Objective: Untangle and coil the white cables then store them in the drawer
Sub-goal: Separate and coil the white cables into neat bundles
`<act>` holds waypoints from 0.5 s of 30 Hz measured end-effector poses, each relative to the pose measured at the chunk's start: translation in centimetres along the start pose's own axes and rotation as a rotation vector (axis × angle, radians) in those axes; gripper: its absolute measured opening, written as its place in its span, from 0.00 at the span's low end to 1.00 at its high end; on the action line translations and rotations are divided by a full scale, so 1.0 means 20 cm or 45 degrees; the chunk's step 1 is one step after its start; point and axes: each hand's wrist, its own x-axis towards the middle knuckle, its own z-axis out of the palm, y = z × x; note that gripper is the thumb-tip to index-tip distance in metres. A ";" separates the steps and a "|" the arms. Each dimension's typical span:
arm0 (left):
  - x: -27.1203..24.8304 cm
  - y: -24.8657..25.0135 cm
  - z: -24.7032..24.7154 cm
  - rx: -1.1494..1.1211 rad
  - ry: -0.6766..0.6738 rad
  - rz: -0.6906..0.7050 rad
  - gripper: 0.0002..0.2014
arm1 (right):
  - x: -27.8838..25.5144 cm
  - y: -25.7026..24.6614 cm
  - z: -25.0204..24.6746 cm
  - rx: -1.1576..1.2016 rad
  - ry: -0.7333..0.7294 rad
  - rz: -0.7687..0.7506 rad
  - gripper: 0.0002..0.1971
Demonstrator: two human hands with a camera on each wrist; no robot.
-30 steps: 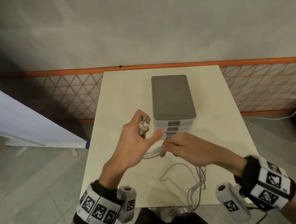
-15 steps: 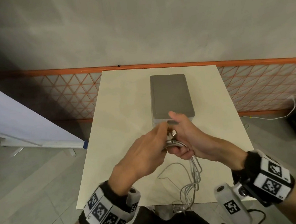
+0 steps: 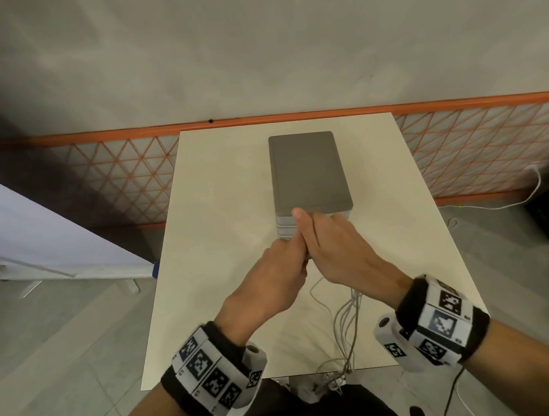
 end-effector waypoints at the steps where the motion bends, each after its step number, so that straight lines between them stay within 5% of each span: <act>1: 0.01 0.00 0.01 -0.027 -0.002 -0.014 0.21 | 0.01 0.03 0.00 -0.072 0.025 -0.028 0.14; 3: 0.02 0.00 0.01 -0.052 -0.029 -0.040 0.17 | 0.02 0.03 0.02 -0.198 0.120 -0.063 0.11; 5: 0.02 0.02 0.02 -0.057 -0.024 -0.045 0.12 | 0.03 0.06 0.03 -0.410 0.236 -0.123 0.19; 8: 0.02 0.02 0.04 0.015 -0.025 -0.002 0.13 | 0.03 0.07 0.01 -0.453 0.158 -0.132 0.19; 12: 0.05 -0.04 0.06 -0.059 0.045 0.072 0.05 | 0.05 0.11 -0.02 -0.091 0.002 -0.150 0.21; 15: 0.07 -0.08 0.05 -0.101 0.120 0.094 0.12 | 0.07 0.15 -0.05 0.424 -0.113 -0.029 0.28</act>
